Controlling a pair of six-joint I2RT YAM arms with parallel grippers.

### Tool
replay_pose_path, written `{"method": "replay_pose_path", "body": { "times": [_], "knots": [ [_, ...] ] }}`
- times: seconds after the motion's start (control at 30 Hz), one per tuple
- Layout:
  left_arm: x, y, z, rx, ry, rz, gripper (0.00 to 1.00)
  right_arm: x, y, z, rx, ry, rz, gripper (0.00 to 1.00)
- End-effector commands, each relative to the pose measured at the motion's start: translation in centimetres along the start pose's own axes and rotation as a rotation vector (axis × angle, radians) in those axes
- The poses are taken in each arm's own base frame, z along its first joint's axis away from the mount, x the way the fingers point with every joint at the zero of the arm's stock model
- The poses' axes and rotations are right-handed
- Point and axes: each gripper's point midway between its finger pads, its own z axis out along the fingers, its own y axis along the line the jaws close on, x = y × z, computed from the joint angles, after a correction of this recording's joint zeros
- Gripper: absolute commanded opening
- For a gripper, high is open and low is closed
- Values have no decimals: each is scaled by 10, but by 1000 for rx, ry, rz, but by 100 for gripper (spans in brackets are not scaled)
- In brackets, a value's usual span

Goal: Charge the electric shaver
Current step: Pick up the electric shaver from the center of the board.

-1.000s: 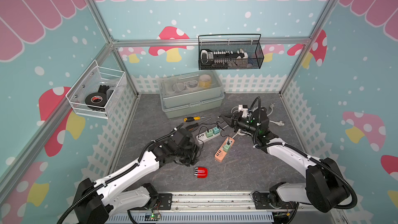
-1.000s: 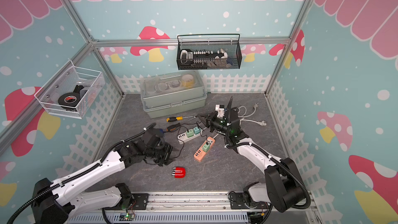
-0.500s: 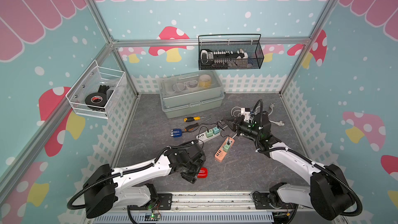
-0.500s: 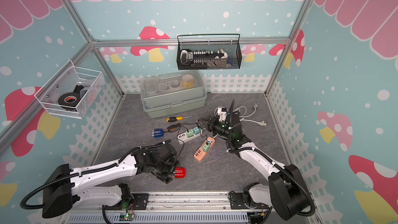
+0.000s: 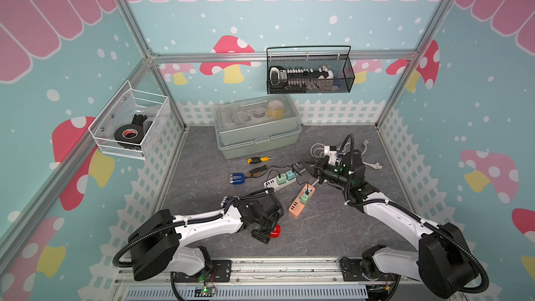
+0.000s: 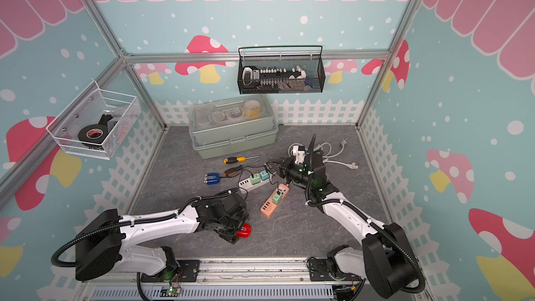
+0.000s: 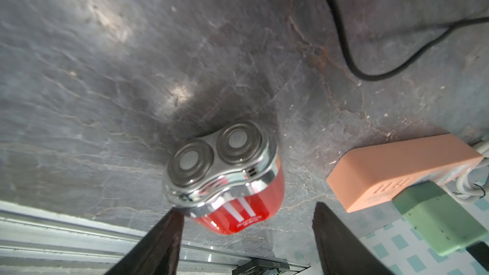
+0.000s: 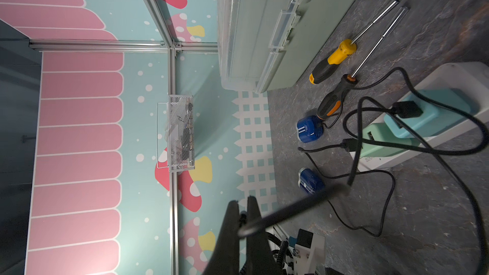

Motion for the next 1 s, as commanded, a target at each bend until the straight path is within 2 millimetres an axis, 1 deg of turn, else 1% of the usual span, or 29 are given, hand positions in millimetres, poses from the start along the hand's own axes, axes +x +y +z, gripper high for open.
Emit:
{"method": "replay_pose_path", "body": {
  "times": [0.0, 0.17, 0.33, 0.5, 0.63, 0.7, 0.8, 0.97],
  "knots": [
    [-7, 1, 1, 6, -46, -632, 76, -2, 2, -2, -6, 4, -14, 0],
    [-21, 4, 7, -43, -116, -600, 76, -4, 0, -1, -3, 2, -11, 0],
    [-28, 4, 15, -48, -154, -610, 69, -4, 0, -1, -7, 4, -9, 0],
    [-27, 1, 21, -67, -153, -595, 66, -5, -1, -2, -6, 0, -5, 0],
    [-21, 12, 17, -174, -164, -563, 65, -6, -3, -3, -3, -6, 1, 0],
    [-19, 12, 18, -196, -162, -546, 65, -7, -3, -3, -3, -11, 3, 0],
    [-21, 11, 19, -207, -178, -531, 65, -8, -3, -3, -2, -15, 5, 0],
    [-27, 18, 19, -283, -207, -486, 66, -8, -4, -5, -2, -19, 9, 0]
  ]
}}
